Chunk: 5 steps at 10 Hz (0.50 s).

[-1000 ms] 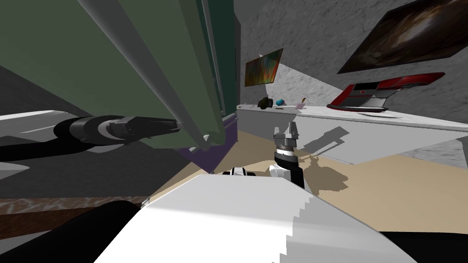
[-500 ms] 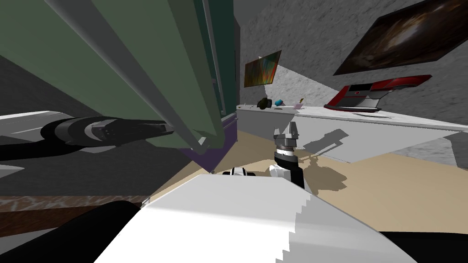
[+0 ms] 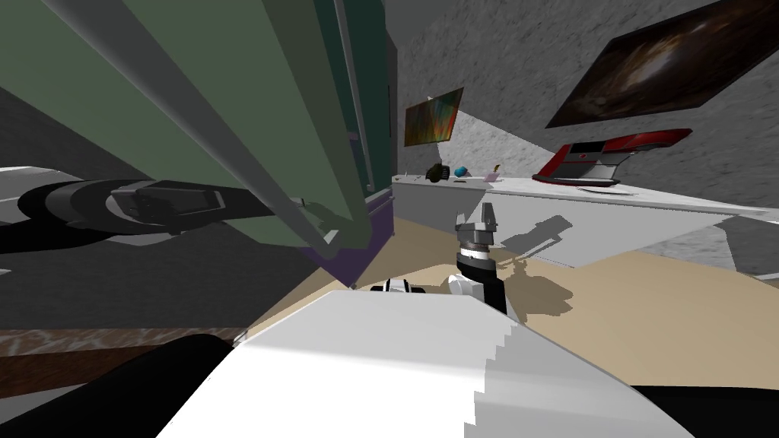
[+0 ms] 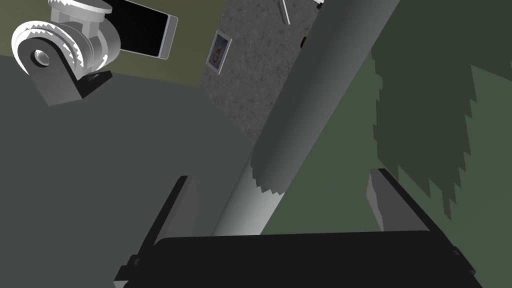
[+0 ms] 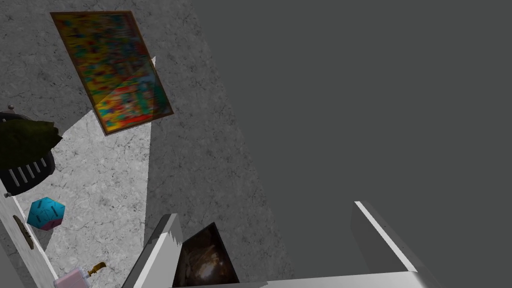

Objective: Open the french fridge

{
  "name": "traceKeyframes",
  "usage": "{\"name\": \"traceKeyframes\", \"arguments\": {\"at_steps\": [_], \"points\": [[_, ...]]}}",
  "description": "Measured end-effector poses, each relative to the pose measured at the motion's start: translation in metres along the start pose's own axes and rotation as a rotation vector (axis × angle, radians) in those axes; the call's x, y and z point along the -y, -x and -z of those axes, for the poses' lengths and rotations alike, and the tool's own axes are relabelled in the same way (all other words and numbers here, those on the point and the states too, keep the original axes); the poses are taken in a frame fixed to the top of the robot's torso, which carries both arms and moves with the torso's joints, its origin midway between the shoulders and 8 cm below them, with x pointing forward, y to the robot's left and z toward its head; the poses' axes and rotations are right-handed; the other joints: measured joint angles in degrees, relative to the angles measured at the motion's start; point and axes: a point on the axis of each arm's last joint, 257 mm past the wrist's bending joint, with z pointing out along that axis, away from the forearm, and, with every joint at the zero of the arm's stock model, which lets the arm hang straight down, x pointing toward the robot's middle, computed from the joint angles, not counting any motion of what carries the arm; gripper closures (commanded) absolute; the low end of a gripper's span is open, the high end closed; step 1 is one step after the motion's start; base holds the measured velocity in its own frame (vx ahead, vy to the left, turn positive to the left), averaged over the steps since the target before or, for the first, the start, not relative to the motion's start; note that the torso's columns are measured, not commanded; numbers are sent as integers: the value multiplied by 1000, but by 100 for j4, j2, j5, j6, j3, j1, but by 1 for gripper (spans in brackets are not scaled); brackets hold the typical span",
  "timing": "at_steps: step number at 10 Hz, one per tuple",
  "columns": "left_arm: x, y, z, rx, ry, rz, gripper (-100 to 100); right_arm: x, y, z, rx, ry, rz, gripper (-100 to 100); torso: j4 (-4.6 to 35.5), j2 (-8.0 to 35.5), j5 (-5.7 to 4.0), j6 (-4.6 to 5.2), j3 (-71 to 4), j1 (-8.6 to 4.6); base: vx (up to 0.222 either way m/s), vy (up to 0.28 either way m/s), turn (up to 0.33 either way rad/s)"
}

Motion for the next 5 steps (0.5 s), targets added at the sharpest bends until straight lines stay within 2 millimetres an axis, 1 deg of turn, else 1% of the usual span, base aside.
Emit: {"name": "traceKeyframes", "arguments": {"at_steps": [4,5], "points": [[7,27,8,10,11,-2,-100,0,0,0,0,0,0,0,5,16,3,-4,13,3,-16,-14,-32],[7,28,8,10,11,0,0,0,0,0,0,0,0,0,4,14,5,-4,13,8,0,0,0]]}}
